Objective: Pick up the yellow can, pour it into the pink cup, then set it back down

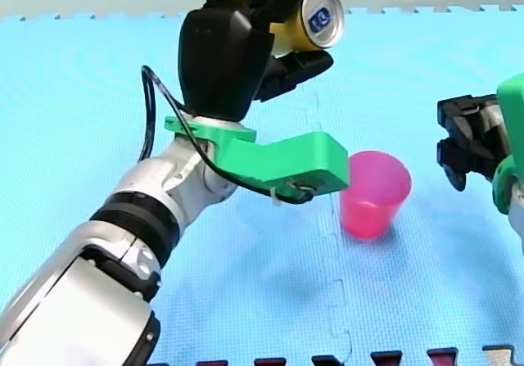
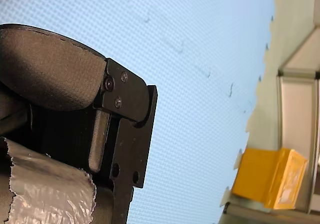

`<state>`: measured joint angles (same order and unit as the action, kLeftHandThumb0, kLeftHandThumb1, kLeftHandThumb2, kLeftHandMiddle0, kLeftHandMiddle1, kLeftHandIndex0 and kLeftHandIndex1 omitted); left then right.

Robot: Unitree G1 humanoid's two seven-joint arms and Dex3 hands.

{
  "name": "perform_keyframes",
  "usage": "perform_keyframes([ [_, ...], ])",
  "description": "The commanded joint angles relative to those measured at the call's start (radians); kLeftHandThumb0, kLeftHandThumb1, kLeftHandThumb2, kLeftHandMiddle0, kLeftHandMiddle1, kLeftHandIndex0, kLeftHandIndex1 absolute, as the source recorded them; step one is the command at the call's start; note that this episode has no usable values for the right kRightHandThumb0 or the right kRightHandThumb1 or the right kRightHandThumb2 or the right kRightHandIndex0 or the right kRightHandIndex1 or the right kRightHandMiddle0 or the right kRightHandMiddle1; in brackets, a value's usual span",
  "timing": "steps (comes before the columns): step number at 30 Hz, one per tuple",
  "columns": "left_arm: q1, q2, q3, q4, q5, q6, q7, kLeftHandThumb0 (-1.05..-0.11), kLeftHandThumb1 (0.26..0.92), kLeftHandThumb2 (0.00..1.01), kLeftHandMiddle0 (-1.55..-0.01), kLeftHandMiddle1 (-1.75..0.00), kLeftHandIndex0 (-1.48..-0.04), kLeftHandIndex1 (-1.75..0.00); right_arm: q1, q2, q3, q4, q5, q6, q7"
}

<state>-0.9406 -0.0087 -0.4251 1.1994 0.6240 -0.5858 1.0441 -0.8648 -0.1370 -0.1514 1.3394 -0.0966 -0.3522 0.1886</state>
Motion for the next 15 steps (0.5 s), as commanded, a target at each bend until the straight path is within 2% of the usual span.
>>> perform_keyframes([
  [1,0.018,-0.01,0.033,-0.012,-0.034,-0.023,-0.008,-0.41,0.812,0.0,-1.28,-0.17,-1.17,-0.04,0.007,-0.009,0.01,-0.003,-0.01,-0.024,0.0],
  [4,0.067,-0.043,0.126,-0.015,-0.162,-0.102,-0.107,-0.41,0.814,0.0,-1.28,-0.14,-1.16,-0.02,0.013,-0.011,0.029,-0.005,-0.032,-0.071,-0.02],
  [6,0.093,-0.07,0.193,-0.011,-0.262,-0.152,-0.193,-0.41,0.815,0.0,-1.27,-0.12,-1.11,0.0,0.014,-0.012,0.04,-0.005,-0.048,-0.092,-0.042],
  [7,0.101,-0.081,0.218,-0.009,-0.299,-0.163,-0.228,-0.419,0.816,0.0,-1.26,-0.1,-1.09,0.0,0.014,-0.013,0.042,-0.004,-0.052,-0.096,-0.05],
  [9,0.107,-0.097,0.252,-0.008,-0.348,-0.165,-0.273,-0.432,0.818,0.0,-1.26,-0.09,-1.12,-0.02,0.011,-0.02,0.04,0.0,-0.054,-0.089,-0.054],
  [12,0.121,-0.099,0.273,-0.012,-0.373,-0.169,-0.299,-0.432,0.82,0.0,-1.28,-0.08,-1.16,-0.03,0.008,-0.029,0.037,0.002,-0.053,-0.086,-0.038],
  [15,0.139,-0.096,0.288,-0.015,-0.384,-0.178,-0.325,-0.429,0.82,0.0,-1.3,-0.07,-1.17,-0.03,0.01,-0.032,0.039,0.002,-0.053,-0.098,-0.026],
])
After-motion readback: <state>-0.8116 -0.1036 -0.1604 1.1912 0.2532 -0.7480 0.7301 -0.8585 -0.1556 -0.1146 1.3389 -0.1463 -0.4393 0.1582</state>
